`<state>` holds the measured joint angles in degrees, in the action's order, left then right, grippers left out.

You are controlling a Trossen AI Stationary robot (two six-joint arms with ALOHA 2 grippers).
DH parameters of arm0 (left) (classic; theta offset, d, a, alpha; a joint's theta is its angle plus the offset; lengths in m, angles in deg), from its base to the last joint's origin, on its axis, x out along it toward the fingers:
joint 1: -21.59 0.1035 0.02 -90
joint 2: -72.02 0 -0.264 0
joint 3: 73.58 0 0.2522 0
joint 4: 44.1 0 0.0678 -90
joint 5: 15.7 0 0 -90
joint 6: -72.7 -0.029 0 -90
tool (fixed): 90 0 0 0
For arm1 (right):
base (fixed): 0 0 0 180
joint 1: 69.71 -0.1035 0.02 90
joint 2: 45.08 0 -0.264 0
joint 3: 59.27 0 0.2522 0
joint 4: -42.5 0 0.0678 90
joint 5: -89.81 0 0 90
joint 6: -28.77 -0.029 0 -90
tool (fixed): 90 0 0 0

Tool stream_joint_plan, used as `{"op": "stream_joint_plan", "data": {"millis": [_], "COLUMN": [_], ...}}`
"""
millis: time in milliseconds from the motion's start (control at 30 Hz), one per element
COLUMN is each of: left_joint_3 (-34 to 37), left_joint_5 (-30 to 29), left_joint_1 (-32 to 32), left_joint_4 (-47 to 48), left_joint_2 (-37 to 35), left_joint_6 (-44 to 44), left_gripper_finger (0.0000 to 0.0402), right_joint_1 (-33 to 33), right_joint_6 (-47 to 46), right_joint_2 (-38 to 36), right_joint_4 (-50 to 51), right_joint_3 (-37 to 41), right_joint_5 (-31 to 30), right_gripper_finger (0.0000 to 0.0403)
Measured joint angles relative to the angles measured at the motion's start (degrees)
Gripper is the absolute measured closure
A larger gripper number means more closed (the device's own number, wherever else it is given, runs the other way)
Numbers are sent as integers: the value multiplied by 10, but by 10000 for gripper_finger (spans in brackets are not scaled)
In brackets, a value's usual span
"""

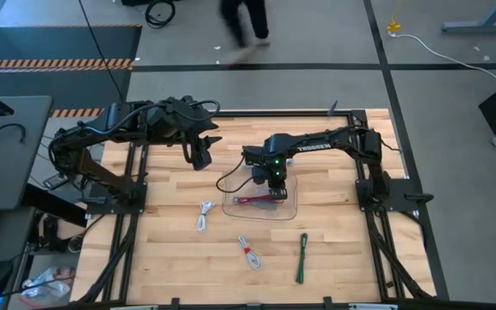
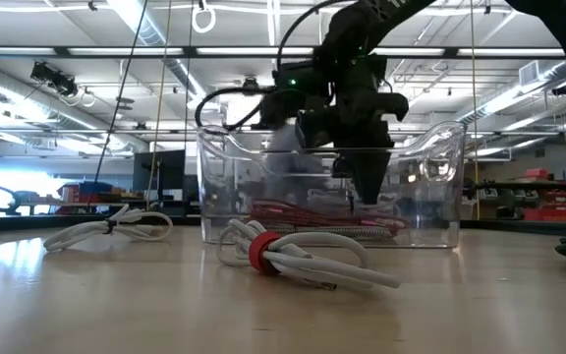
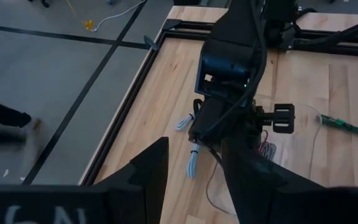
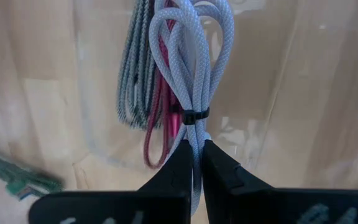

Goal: Pick and place USB-C Cables
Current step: Put the purple charger cable into the transparent bin

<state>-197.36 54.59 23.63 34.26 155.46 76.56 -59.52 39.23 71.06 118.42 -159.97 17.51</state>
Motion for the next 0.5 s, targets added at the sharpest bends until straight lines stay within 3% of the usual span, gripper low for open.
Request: {"op": "stream_joint_plan", "data": {"millis": [500], "left_joint_3": [0], "left_joint_5": [0], "left_joint_1": [0], "left_joint_4": [0], "left_joint_2": [0], "left_joint_6": [0], "left_gripper_finger": [246], "right_joint_1": [0], "right_joint_6": [-8], "right_joint_2": [-1], "right_joint_4": [3], "right_joint_3": [8], "right_joint_5": [0], "right_gripper_finger": [386]}}
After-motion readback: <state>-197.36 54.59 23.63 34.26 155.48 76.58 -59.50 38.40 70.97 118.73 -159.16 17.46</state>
